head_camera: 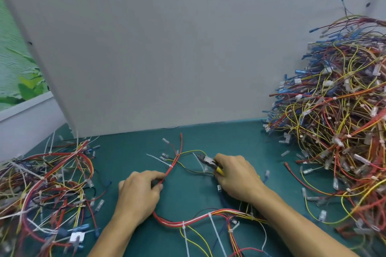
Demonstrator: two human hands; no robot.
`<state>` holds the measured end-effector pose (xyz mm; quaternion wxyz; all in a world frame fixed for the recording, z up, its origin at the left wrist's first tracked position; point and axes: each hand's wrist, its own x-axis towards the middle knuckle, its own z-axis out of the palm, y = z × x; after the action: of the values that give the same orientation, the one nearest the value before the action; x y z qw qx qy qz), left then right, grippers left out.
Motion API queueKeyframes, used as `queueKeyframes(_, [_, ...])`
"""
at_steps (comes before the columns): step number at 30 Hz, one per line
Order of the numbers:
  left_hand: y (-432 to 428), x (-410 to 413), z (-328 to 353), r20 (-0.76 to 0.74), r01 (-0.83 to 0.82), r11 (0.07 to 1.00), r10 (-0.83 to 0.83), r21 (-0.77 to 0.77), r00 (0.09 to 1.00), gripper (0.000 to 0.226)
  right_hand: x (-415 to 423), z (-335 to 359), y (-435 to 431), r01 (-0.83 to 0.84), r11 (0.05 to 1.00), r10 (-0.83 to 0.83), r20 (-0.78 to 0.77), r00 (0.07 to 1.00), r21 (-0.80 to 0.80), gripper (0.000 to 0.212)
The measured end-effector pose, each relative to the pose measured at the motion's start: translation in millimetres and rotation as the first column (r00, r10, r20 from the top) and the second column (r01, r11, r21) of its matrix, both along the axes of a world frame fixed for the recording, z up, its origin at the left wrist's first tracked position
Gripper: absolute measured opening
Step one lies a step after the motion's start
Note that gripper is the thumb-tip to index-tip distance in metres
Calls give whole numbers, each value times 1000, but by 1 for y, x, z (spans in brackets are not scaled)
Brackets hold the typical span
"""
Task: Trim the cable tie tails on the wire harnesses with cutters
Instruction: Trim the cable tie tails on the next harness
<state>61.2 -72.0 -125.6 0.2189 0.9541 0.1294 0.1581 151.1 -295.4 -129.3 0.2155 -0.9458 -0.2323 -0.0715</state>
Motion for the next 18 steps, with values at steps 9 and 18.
queueKeyframes(9, [-10,-3,6,134,20,997,-30,72,991,20,1,62,-11,-58,982,55,25,998,180,23])
queueKeyframes(18, [-80,-26,34,259,652,747,-610,-128,749,25,-30,124,-61,-23,474,-56,57,997,880,20])
